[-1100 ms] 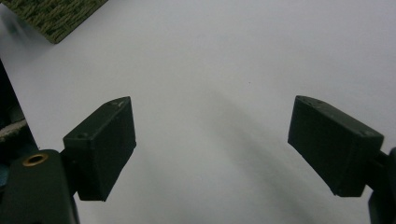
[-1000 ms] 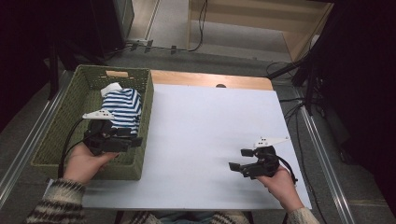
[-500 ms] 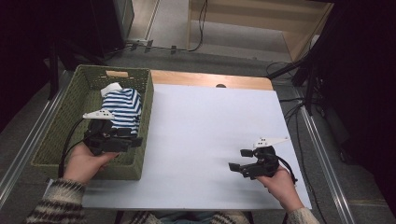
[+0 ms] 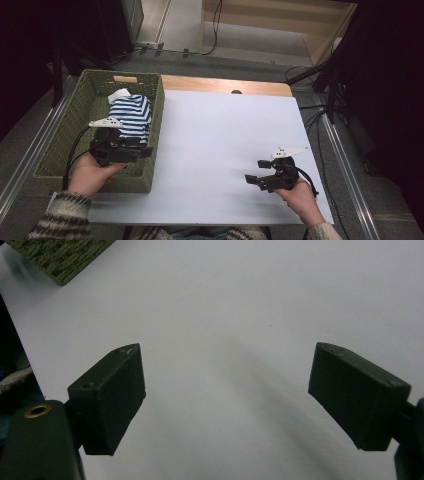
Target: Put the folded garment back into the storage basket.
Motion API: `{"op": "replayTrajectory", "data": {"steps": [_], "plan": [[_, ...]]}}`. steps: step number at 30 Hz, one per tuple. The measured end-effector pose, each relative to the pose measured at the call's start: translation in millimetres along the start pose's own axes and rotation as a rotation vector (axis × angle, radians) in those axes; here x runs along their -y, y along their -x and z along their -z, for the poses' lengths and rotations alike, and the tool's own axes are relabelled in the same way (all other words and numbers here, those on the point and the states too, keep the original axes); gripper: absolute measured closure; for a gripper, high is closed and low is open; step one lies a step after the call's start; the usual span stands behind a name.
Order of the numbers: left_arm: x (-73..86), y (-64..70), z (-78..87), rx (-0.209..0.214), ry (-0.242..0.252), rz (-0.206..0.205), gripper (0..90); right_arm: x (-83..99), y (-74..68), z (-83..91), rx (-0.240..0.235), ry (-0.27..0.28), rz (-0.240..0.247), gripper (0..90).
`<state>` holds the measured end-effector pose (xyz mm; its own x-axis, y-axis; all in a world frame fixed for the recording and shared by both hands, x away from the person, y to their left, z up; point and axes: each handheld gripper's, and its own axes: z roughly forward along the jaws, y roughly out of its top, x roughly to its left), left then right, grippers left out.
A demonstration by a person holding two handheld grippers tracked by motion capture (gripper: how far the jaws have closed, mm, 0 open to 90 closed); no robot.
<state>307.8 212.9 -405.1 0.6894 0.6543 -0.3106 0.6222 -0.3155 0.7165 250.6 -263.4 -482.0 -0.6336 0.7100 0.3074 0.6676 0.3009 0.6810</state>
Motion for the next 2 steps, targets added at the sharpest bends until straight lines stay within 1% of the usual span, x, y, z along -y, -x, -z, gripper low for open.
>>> {"op": "replayTrajectory", "data": {"steps": [2], "plan": [[0.0,0.1,0.0,-0.003,0.001,0.0,29.4,0.3,-0.1,-0.3,0.001,-0.003,-0.003,13.2]]}}
